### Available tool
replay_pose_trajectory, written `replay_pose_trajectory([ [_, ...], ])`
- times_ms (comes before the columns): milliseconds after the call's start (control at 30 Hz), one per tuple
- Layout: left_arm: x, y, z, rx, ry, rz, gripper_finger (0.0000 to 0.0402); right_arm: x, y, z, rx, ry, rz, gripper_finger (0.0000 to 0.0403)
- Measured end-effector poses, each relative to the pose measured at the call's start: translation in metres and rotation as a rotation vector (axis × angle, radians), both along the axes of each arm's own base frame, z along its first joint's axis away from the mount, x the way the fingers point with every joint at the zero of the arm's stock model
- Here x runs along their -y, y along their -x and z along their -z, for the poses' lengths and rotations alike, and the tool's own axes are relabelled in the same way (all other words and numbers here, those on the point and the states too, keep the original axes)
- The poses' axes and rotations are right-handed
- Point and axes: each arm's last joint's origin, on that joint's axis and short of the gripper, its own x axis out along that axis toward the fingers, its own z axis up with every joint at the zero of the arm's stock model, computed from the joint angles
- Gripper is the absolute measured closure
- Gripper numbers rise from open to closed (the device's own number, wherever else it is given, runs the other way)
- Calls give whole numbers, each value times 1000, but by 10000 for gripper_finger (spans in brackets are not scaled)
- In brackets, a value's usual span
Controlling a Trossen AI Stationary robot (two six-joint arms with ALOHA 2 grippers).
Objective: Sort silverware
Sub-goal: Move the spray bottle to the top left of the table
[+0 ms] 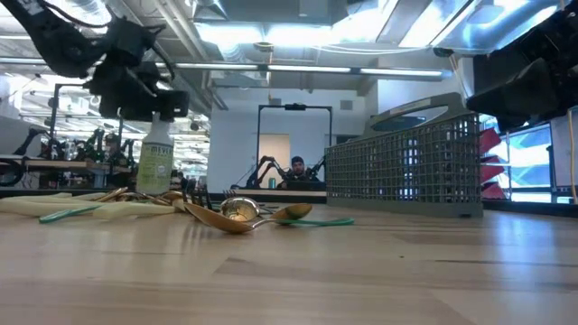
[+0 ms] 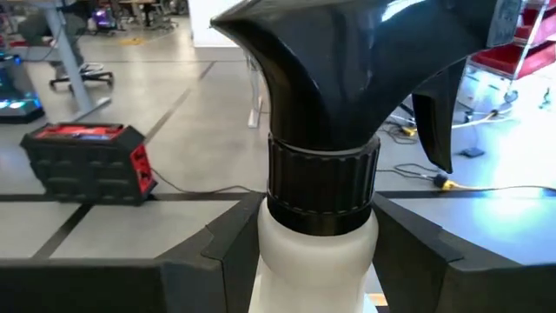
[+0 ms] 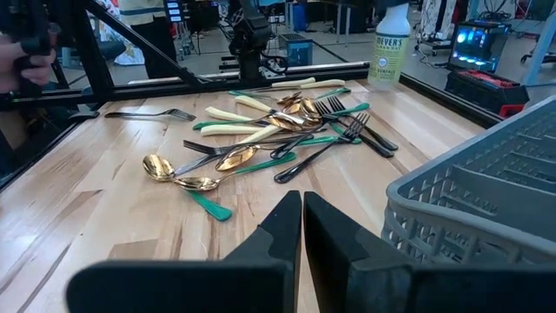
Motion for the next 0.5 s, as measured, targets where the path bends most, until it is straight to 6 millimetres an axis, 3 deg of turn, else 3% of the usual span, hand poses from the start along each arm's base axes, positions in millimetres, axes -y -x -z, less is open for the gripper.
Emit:
replay_pose_trajectory([
  [500,-13,-5,13,22,-16,-56,231,0,0,0,0,0,0,403],
])
